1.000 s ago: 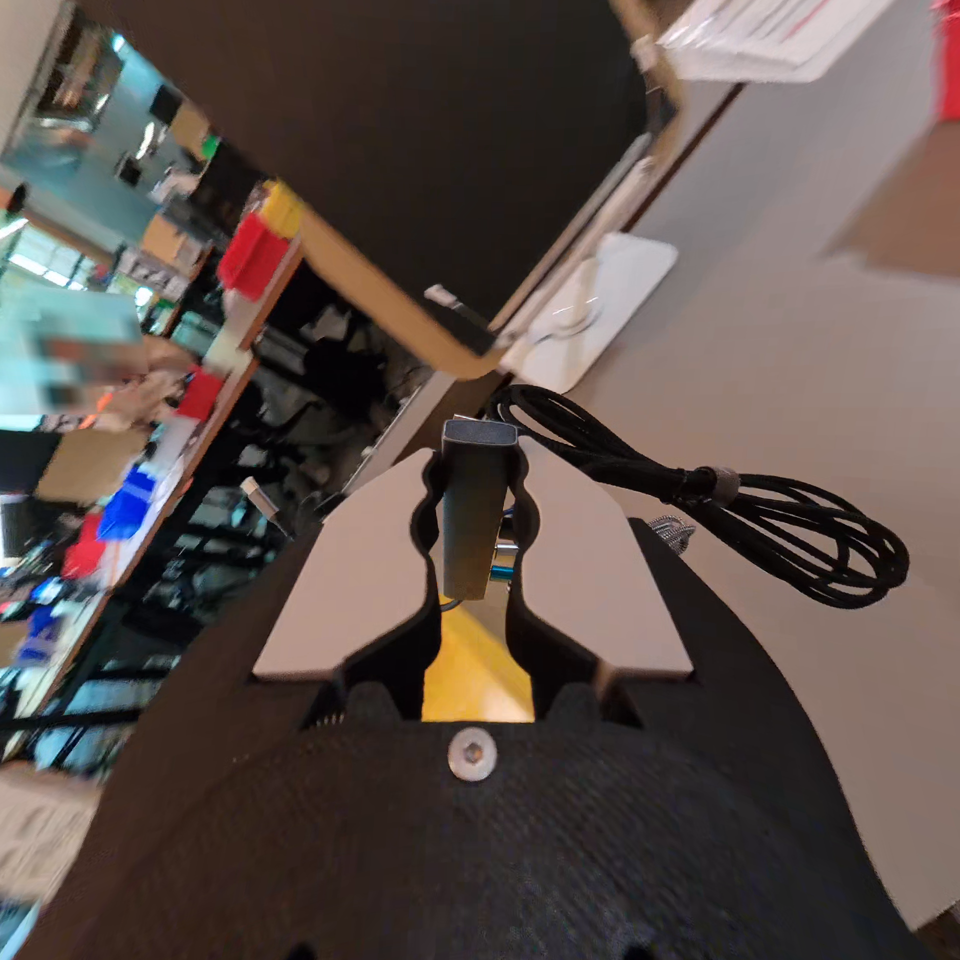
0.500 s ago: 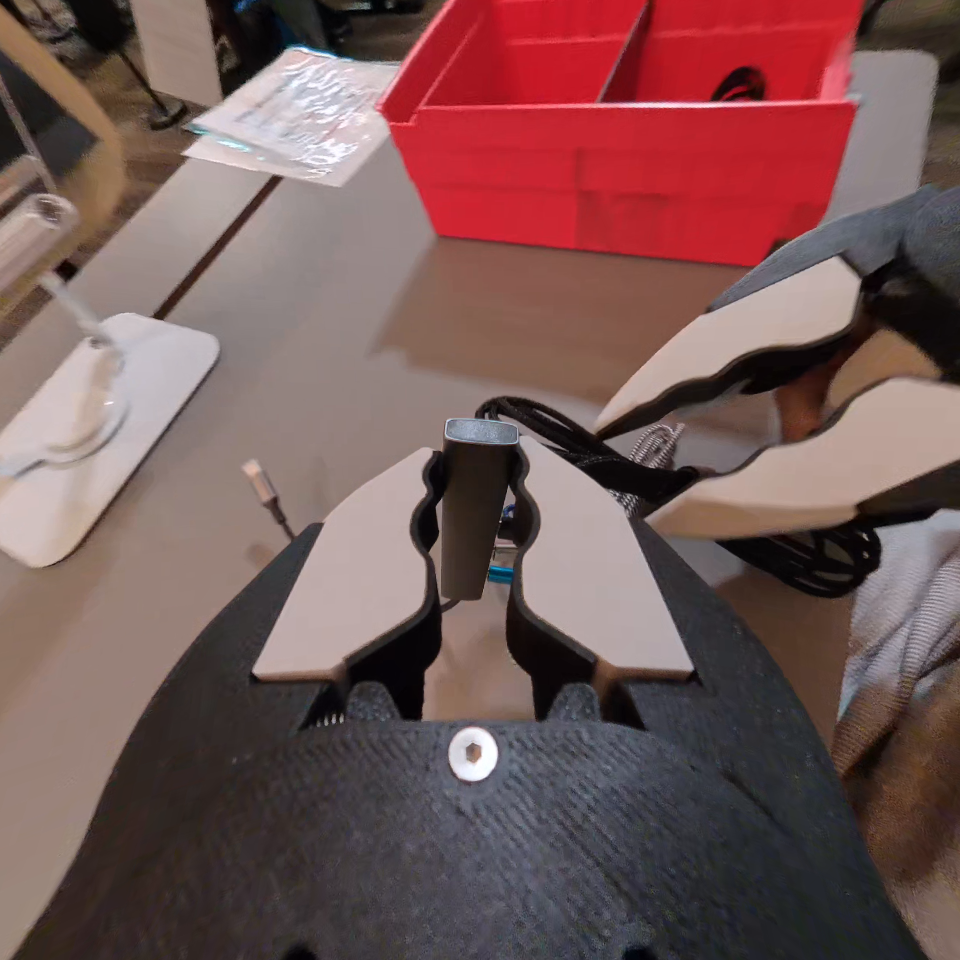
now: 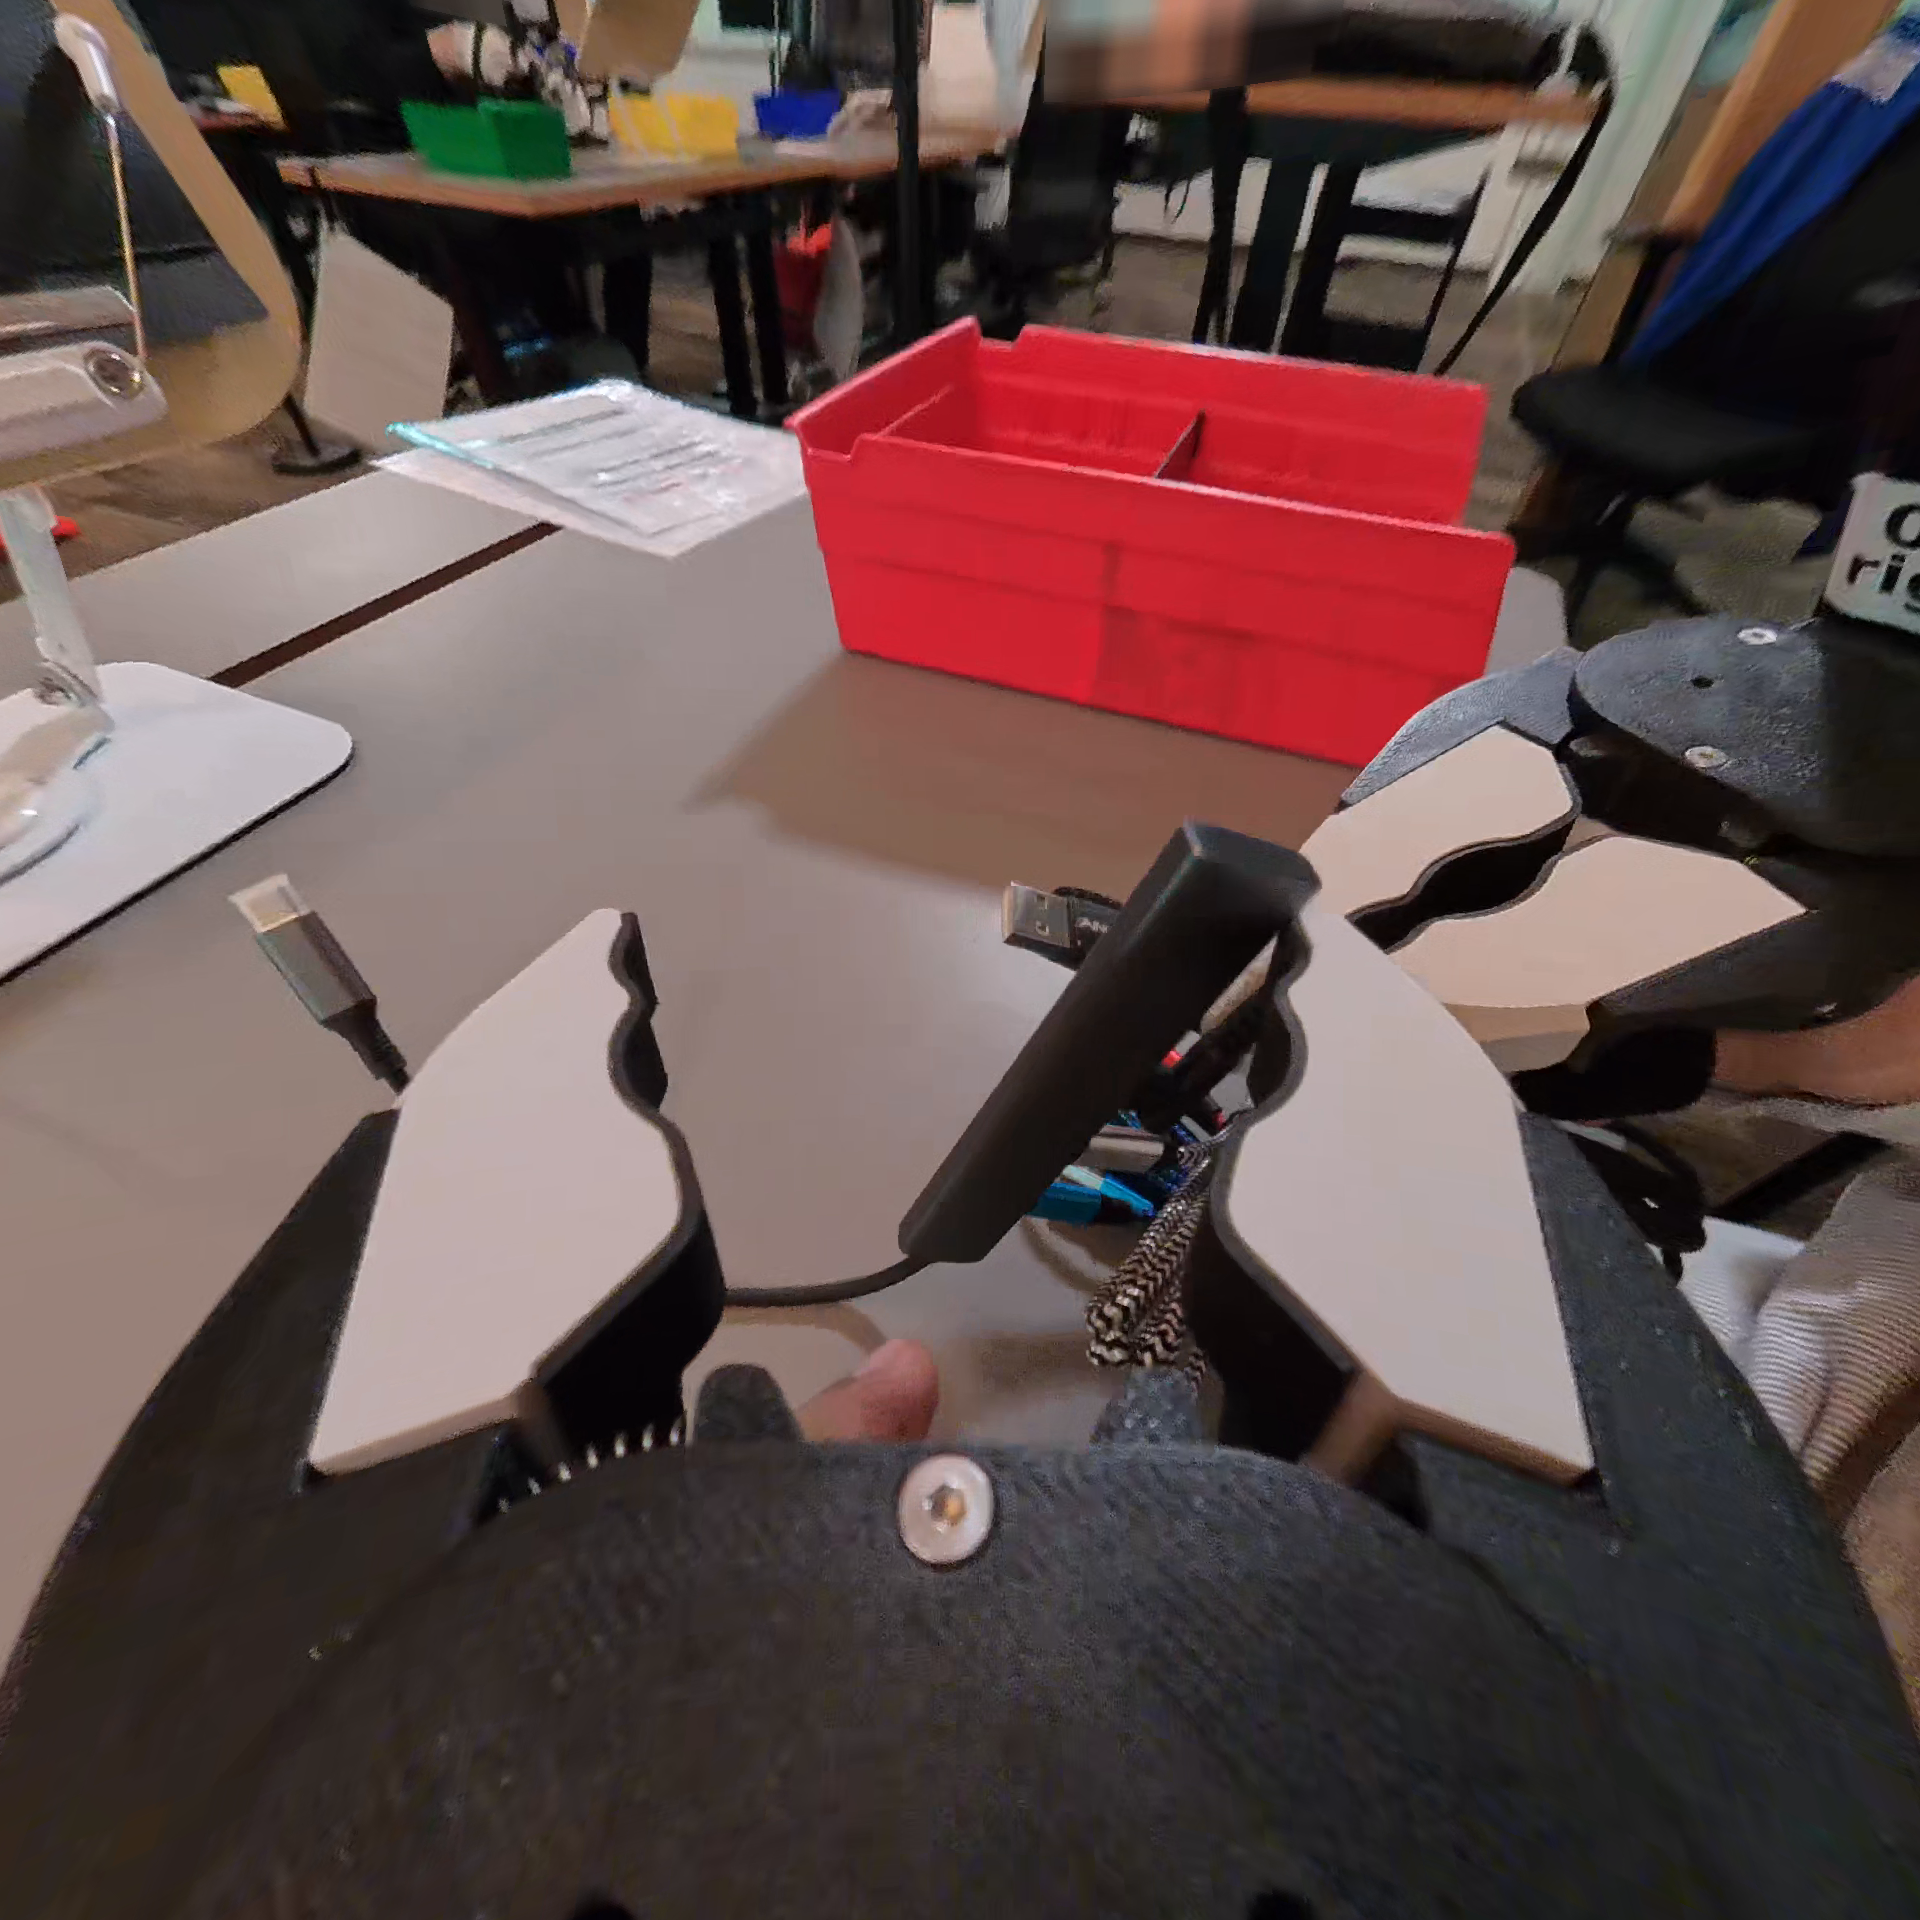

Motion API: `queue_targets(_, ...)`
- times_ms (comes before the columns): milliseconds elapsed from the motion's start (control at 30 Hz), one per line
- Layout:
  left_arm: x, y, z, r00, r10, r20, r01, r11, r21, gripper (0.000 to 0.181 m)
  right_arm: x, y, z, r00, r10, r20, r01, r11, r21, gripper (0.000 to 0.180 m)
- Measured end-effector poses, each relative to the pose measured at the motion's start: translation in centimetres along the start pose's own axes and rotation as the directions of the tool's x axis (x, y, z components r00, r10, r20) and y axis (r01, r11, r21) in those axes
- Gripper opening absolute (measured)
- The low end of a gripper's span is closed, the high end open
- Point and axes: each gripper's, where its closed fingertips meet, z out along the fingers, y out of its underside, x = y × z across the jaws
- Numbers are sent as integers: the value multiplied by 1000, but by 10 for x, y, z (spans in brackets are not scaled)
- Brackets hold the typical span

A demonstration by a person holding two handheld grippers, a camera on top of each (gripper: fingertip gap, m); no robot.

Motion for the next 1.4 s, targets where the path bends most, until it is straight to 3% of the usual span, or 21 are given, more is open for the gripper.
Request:
queue_targets(33,0,1,-2,1000,-8,-17,8,1000,19,110,1,0,0,1000,-16,-20,16,1000,-6,0)
queue_targets(100,-5,-1,-6,999,-28,-32,30,998,62,110,8,0,-4,998,-20,-57,20,1000,-5,0)
queue_targets(200,-9,-2,-11,993,-84,-85,93,990,108,108,16,-5,-15,994,110,-19,-110,993,39,0)
queue_targets(300,9,12,-3,969,-121,-217,132,991,37,98,17,-14,-26,959,265,97,-274,956,102,0)
queue_targets(433,36,26,10,955,-38,-294,33,999,-20,110,16,-23,-39,903,373,211,-406,903,141,0)
queue_targets(500,49,20,14,949,6,-315,3,1000,29,127,13,-28,-45,899,363,244,-405,901,153,0)
queue_targets(533,55,18,14,945,27,-327,-14,999,43,125,10,-29,-46,901,352,255,-398,904,157,0)
queue_targets(633,66,14,13,936,67,-345,-52,997,52,111,6,-27,-45,907,336,254,-379,914,144,0)
queue_targets(767,57,15,10,947,101,-304,-91,995,48,77,2,-28,-44,890,356,285,-405,904,138,0)
queue_targets(900,48,28,11,950,16,-313,-25,999,-26,70,-5,-25,-41,896,336,290,-381,917,115,0)
queue_targets(1200,54,22,11,954,186,-235,-194,981,-12,58,-13,-24,-40,917,288,275,-328,938,111,0)
queue_targets(1400,45,5,3,968,142,-206,-129,989,76,62,-15,-21,-40,921,273,278,-309,947,93,0)
